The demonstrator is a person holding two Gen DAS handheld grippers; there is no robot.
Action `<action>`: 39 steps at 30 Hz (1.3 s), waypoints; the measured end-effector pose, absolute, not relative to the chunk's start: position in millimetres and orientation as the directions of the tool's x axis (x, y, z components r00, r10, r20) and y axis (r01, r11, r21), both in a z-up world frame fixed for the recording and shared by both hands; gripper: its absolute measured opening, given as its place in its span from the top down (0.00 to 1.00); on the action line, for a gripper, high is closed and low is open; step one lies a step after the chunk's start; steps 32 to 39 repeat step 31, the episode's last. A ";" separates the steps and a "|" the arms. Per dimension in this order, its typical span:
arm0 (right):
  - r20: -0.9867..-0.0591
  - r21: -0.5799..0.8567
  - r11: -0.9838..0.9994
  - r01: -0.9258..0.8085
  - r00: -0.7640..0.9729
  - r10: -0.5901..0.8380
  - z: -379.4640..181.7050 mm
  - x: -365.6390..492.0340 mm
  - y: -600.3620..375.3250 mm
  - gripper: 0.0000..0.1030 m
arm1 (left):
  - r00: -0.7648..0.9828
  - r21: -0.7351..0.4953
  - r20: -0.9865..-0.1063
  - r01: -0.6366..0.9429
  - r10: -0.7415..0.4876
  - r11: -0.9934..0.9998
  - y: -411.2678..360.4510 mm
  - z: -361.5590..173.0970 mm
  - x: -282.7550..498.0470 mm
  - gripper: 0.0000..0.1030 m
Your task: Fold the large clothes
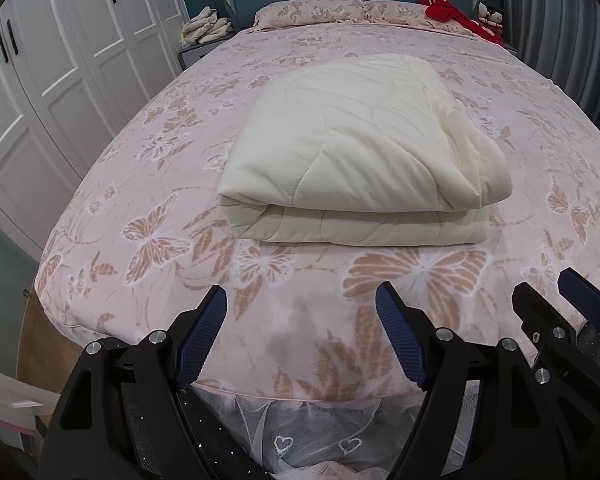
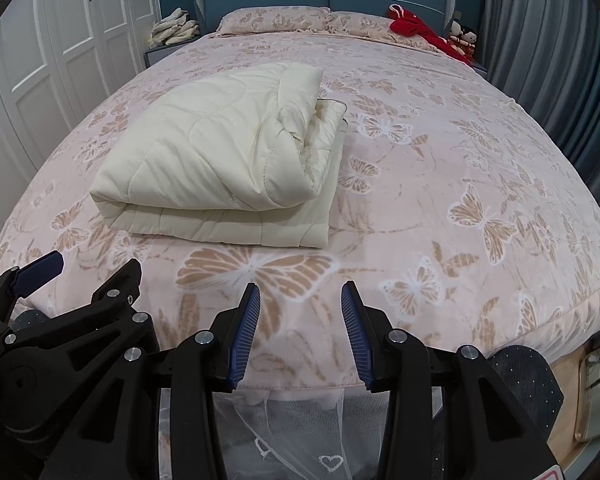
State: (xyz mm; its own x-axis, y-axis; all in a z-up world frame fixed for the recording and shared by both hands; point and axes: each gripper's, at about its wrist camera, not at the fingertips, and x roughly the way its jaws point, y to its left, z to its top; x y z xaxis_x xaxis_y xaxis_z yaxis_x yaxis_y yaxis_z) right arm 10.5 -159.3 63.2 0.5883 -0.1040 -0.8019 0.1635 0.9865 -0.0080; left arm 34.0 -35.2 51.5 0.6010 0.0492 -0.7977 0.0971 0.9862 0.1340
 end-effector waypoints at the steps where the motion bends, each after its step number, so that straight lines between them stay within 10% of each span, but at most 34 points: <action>1: -0.802 -0.009 0.986 0.164 0.588 -0.105 62.7 10.1 -158.3 0.60 | 0.600 0.134 -0.798 0.097 0.049 0.986 -34.9 51.4 33.9 0.28; 39: -0.803 -0.019 0.988 0.155 0.586 -0.108 59.6 11.2 -153.8 0.60 | 0.599 0.137 -0.799 0.087 0.059 0.987 -33.1 47.7 34.1 0.28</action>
